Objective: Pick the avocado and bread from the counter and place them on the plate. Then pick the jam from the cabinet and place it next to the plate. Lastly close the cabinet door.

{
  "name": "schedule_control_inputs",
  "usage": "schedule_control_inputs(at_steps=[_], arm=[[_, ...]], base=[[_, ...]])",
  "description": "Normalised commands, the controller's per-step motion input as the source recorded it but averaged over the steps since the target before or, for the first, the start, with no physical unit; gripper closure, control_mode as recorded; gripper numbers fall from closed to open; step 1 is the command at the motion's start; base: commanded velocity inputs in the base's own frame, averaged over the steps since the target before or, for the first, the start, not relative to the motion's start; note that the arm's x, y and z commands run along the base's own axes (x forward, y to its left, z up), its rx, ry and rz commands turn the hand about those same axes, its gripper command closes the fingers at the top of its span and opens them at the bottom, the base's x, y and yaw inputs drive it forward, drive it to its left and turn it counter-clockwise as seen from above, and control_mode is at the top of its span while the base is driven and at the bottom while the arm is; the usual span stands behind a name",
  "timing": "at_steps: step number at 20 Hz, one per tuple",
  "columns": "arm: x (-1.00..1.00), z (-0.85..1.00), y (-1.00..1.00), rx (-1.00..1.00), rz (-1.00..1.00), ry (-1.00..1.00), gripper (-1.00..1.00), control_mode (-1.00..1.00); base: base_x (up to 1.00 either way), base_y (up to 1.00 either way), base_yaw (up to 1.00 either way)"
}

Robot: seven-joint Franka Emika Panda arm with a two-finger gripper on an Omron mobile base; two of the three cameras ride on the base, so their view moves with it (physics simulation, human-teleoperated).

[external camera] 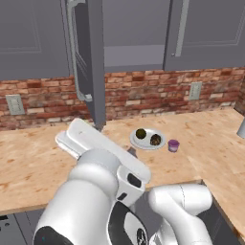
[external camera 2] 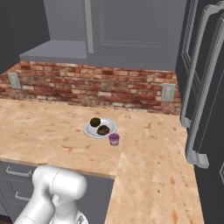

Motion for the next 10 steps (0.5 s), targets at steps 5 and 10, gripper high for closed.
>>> schedule_control_inputs(at_steps=[5,10], arm=[[0.46,-0.05,0.12,-0.07,-0.07,0.0,-1.0,-1.0],[0.42,-0.12,0.2,-0.1,-0.07,0.0,-1.0,-1.0]], base=[[0.0,0.0,0.0],[0.0,0.0,0.0]])
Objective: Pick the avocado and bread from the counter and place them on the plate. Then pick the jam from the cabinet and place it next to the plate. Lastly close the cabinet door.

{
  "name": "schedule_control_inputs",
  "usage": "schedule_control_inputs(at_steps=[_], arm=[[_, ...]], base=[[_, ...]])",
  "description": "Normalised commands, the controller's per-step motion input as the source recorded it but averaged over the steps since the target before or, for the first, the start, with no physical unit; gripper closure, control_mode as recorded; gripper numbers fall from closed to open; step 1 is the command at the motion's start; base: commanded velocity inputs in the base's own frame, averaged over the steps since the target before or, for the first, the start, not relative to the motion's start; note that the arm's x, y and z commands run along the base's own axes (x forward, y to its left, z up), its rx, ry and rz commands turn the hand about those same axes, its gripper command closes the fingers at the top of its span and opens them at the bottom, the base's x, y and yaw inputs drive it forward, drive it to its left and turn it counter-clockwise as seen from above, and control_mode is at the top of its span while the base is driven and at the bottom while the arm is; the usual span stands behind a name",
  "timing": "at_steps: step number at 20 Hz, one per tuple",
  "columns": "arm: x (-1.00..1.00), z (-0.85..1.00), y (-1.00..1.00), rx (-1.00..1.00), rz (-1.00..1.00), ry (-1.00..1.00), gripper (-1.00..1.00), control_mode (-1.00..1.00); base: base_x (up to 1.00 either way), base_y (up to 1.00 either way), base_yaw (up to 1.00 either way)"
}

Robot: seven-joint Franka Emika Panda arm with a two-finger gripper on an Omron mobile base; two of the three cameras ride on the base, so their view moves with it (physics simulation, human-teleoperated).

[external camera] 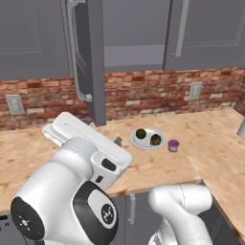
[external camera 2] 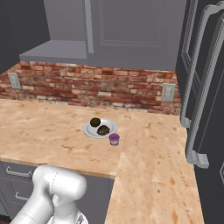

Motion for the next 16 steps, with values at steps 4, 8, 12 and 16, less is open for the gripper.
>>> schedule_control_inputs(at_steps=[4,8,12,16], arm=[[0.39,-0.14,0.24,-0.11,-0.08,0.0,-1.0,-1.0],[0.32,-0.18,0.33,-0.13,-0.08,0.0,-1.0,-1.0],[0.33,-0.11,0.32,-0.12,-0.08,0.0,-1.0,-1.0],[0.42,0.0,0.16,-0.07,-0.06,0.0,-1.0,-1.0]], base=[[0.0,0.0,0.0],[0.0,0.0,0.0],[0.0,0.0,0.0],[0.0,0.0,0.0]])
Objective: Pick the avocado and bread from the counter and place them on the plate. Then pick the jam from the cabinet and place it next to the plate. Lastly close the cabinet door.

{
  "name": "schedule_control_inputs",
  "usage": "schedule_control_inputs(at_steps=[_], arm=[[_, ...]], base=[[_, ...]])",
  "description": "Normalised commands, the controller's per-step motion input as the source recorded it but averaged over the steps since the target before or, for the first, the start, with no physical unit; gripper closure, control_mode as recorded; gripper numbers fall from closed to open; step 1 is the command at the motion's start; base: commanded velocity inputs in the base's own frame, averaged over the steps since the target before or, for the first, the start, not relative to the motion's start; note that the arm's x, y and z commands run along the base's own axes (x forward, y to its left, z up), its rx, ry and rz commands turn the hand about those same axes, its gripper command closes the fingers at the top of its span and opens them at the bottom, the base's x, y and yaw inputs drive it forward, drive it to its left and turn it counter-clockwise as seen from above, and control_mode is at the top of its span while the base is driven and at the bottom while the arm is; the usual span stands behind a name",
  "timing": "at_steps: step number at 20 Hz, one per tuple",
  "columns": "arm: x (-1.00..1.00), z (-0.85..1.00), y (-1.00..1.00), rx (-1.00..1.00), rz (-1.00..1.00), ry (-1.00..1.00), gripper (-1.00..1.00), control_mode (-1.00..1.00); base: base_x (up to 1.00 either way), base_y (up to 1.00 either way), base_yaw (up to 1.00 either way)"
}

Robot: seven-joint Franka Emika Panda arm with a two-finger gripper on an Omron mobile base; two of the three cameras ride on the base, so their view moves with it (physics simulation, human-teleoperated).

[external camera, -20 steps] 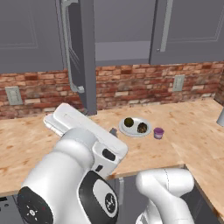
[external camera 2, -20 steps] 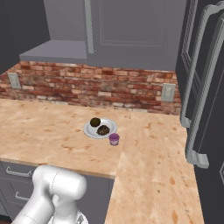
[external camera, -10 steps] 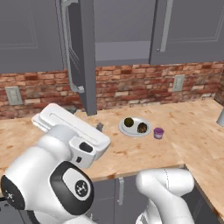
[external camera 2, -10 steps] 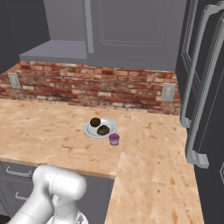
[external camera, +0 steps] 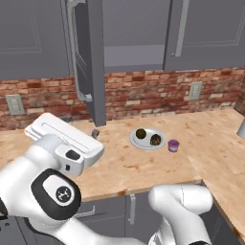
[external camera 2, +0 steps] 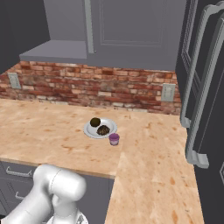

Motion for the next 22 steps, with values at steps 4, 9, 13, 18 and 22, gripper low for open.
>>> schedule_control_inputs(at_steps=[4,9,13,18,22], arm=[[0.48,0.0,0.04,-0.03,-0.04,0.0,-1.0,-1.0],[0.5,-0.02,0.12,-0.05,-0.03,0.0,-1.0,-1.0],[0.42,0.0,0.06,-0.04,-0.01,0.0,-1.0,-1.0],[0.3,0.0,0.0,0.0,0.0,0.0,-1.0,-1.0],[0.21,0.0,0.0,0.0,0.0,-0.02,-1.0,-1.0]], base=[[0.0,0.0,0.0],[0.0,0.0,0.0],[0.0,0.0,0.0],[0.0,0.0,0.0],[0.0,0.0,0.0]])
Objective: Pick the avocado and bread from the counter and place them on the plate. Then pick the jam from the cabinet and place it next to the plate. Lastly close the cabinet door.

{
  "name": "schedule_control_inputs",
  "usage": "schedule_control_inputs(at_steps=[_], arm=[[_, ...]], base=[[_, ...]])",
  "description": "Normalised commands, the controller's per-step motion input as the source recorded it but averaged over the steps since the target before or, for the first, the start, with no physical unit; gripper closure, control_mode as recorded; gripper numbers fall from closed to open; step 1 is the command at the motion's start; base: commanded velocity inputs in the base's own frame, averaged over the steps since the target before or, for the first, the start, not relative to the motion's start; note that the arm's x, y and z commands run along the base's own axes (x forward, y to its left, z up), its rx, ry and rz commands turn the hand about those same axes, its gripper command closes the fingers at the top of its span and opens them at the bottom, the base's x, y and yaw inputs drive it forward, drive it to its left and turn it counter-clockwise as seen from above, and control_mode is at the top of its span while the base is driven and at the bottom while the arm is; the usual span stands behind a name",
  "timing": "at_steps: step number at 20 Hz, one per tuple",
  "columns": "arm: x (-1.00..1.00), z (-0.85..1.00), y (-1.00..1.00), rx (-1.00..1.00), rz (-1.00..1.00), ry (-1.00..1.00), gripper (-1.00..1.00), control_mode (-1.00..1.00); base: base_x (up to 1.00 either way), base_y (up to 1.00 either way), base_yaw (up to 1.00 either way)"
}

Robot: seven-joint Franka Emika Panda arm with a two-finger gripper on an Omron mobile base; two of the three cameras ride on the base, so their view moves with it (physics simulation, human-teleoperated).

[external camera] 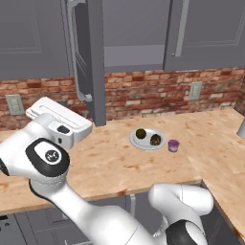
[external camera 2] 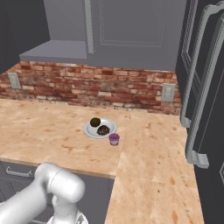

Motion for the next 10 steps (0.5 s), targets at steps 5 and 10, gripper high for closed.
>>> schedule_control_inputs(at_steps=[5,10], arm=[[0.08,0.05,0.0,0.0,0.0,-0.08,-1.0,-1.0],[0.01,0.13,-0.06,0.0,0.0,-0.13,-1.0,-1.0]], base=[[0.0,0.0,0.0],[0.0,0.0,0.0]])
